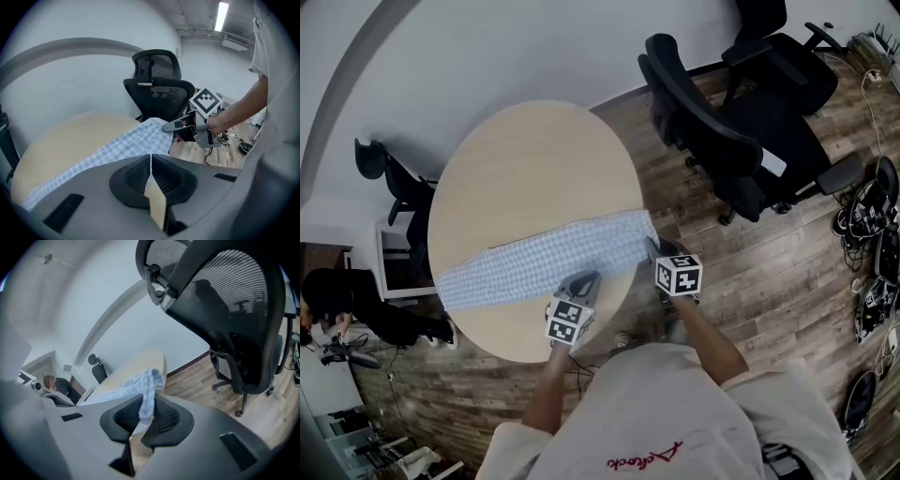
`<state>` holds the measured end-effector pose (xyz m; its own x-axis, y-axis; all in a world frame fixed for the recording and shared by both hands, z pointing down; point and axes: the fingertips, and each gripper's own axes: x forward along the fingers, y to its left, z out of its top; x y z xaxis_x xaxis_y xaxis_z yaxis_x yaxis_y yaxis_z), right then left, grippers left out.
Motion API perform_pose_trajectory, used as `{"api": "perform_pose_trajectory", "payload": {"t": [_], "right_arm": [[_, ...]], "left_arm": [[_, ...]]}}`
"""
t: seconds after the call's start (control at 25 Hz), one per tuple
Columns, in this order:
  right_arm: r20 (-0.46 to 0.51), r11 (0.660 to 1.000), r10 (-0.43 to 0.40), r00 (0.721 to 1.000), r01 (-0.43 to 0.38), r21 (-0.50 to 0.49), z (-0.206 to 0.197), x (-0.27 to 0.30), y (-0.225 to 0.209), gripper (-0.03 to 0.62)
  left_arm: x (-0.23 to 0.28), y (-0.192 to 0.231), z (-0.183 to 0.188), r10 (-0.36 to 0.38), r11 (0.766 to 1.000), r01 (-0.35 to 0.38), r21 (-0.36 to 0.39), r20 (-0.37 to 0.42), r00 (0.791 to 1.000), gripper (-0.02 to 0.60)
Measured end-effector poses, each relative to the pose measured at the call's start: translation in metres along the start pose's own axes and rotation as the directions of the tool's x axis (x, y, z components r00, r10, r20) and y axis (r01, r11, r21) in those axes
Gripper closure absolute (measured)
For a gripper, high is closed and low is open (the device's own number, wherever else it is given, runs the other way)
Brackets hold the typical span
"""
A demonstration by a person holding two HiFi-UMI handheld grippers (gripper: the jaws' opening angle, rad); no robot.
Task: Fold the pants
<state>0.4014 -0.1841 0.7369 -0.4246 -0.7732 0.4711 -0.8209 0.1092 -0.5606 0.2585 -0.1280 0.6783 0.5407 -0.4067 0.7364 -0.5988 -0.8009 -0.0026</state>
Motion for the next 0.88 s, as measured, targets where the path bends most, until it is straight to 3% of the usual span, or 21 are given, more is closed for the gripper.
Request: {"api": "perform_pose_trajectory", "payload": {"t": [0.2,0.36,0.68,0.88], "right_arm": [[0.028,1.0,-0.029,0.999,0.03,-0.003,0.023,-0.016,-0.038,0.516],[0.042,0.998,-0.012,0.999,0.015,-0.065,0.032,-0.023,-0.035,0.514],[0.106,0.965,0.021,0.994,0.007,-0.262,0.047,-0.036,0.03,0.514],[0.111,0.926,0.04,0.993,0.005,-0.379,0.047,-0.029,0.094,0.513]], "left_arm": [[0.008,-0.007,0.011,0.0,1.0,0.0,0.002,0.016,1.0,0.543],[0.01,-0.016,0.014,-0.006,1.0,0.006,0.01,0.026,1.0,0.543],[-0.012,-0.016,-0.009,0.012,1.0,-0.011,-0.017,0.103,0.995,0.543],[-0.047,0.002,-0.031,0.037,0.998,-0.03,-0.051,0.155,0.987,0.543]]}}
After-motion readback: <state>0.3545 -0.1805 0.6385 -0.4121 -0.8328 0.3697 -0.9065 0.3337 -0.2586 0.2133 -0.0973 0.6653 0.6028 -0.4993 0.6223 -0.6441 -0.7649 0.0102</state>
